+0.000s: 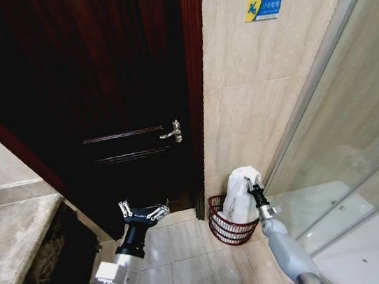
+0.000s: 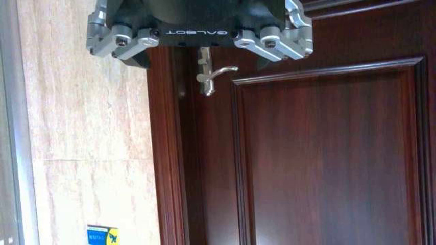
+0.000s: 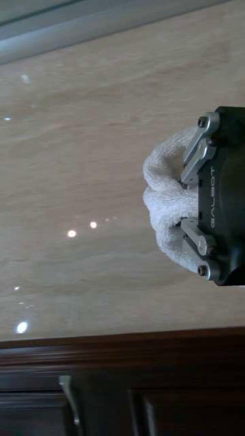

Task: Discard the used towel into the hamper.

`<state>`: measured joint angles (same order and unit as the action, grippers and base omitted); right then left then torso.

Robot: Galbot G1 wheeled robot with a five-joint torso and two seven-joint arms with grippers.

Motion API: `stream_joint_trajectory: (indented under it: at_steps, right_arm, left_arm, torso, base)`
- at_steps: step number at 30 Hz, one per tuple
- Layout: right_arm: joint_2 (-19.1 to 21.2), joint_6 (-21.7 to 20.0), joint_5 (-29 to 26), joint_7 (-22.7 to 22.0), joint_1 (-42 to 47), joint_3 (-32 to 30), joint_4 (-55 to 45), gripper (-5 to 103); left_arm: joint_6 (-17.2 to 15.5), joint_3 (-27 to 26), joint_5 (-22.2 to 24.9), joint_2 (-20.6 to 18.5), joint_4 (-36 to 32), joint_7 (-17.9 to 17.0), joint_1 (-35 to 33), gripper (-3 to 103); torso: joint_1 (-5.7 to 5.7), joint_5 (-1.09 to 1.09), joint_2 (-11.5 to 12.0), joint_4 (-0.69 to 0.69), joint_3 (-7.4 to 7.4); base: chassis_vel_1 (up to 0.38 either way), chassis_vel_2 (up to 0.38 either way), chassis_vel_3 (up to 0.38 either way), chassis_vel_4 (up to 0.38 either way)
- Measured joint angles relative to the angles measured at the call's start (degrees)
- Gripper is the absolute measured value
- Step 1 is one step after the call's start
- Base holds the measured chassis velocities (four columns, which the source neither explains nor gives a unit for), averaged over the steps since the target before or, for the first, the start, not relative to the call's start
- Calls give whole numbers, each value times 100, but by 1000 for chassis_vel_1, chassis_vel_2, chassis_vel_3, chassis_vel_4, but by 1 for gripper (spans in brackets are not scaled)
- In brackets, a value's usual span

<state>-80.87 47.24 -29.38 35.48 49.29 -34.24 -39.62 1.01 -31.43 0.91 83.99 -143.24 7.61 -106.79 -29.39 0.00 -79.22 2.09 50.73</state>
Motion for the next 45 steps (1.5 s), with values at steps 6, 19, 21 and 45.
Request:
stream_joint_trajectory:
  at_steps: [6,19,21,45]
  right_arm:
    - [-1,-1,75,166,-60,-53,554,11]
    - [2,-7,1251,-89,-233,-511,1462,11]
    - [-2,-27,1325,-76,-222,-556,1467,11]
    - [-40,-668,1996,-357,308,-744,1481,11]
  left_arm:
    - [0,0,0,0,0,0,0,100]
    - [0,0,0,0,0,0,0,100]
    - [0,0,0,0,0,0,0,100]
    - [0,0,0,0,0,0,0,100]
  torso:
    - [0,0,0,0,0]
    - [0,0,0,0,0]
    - [0,0,0,0,0]
    - [-5,3,2,-1,2]
  base:
    - [0,0,0,0]
    - [0,0,0,0]
    - [0,0,0,0]
    - [-52,51,55,-52]
